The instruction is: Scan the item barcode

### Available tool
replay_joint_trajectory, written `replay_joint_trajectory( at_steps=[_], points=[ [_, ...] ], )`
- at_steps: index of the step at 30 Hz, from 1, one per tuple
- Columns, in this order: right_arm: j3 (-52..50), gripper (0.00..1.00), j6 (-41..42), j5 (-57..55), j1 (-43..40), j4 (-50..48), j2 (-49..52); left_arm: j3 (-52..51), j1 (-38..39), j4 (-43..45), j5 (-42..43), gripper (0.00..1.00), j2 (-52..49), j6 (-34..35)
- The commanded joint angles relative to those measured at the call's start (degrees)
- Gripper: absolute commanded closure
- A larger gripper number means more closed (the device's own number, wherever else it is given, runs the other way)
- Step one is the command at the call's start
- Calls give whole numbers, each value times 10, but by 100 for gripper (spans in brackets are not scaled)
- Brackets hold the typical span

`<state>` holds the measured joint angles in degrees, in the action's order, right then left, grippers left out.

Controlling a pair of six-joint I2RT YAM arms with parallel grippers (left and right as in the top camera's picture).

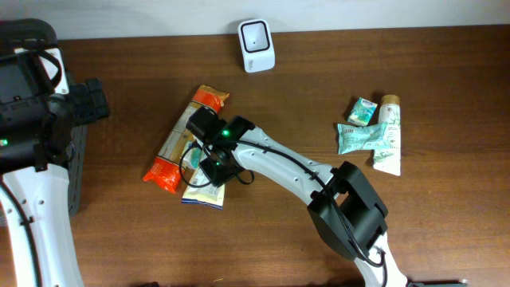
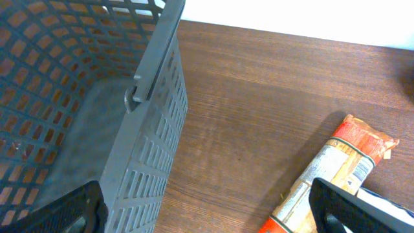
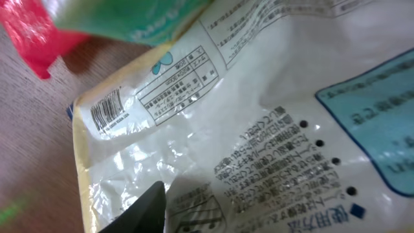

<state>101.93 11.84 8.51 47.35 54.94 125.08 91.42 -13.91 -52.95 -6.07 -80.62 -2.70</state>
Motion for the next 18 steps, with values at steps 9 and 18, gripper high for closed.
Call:
replay_joint_trajectory(
  at_steps=[9, 18],
  points=[
    [-5, 96, 114, 52, -13, -11, 40, 5, -1, 1, -4, 1, 2, 5],
    [-4, 96, -64, 288, -244, 15, -185, 5, -1, 1, -4, 1, 2, 5]
  ],
)
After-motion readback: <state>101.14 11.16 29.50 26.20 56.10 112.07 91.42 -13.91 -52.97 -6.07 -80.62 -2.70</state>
